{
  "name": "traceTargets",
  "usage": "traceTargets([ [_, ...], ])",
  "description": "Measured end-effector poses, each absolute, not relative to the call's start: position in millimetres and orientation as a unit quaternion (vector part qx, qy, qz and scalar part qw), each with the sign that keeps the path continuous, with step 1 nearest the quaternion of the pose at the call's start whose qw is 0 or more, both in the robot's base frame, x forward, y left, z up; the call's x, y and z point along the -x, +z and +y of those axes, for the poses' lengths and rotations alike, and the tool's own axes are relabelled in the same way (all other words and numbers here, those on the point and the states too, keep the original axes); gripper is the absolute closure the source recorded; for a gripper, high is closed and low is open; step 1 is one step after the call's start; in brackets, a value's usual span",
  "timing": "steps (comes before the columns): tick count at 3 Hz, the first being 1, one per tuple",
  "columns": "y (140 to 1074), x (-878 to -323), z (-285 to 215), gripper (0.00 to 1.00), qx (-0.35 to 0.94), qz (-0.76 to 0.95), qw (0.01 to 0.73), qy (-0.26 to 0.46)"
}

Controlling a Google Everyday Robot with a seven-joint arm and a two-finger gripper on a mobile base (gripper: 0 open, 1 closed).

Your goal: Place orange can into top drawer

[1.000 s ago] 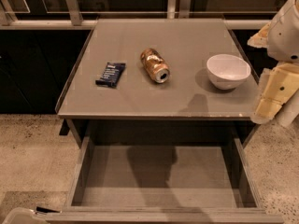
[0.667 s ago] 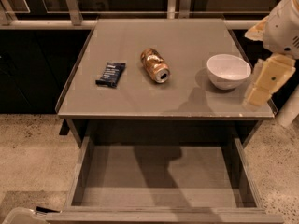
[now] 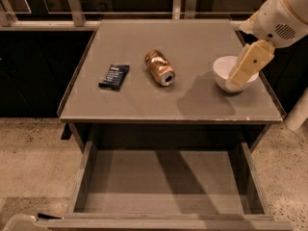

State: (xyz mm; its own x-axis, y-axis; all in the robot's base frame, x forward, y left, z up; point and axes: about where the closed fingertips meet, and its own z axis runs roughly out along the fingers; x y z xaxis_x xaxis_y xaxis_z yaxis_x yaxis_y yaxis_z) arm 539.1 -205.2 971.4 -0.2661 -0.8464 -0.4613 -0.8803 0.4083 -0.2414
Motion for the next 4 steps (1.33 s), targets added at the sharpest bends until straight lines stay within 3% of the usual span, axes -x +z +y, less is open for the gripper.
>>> traceTargets([
  [2, 968.8, -537.6, -215.9, 0.0, 0.502, 0.813, 0.293, 0.042],
  [4, 943.5, -568.7, -177.7, 0.0, 0.457, 0.822, 0.327, 0.093],
])
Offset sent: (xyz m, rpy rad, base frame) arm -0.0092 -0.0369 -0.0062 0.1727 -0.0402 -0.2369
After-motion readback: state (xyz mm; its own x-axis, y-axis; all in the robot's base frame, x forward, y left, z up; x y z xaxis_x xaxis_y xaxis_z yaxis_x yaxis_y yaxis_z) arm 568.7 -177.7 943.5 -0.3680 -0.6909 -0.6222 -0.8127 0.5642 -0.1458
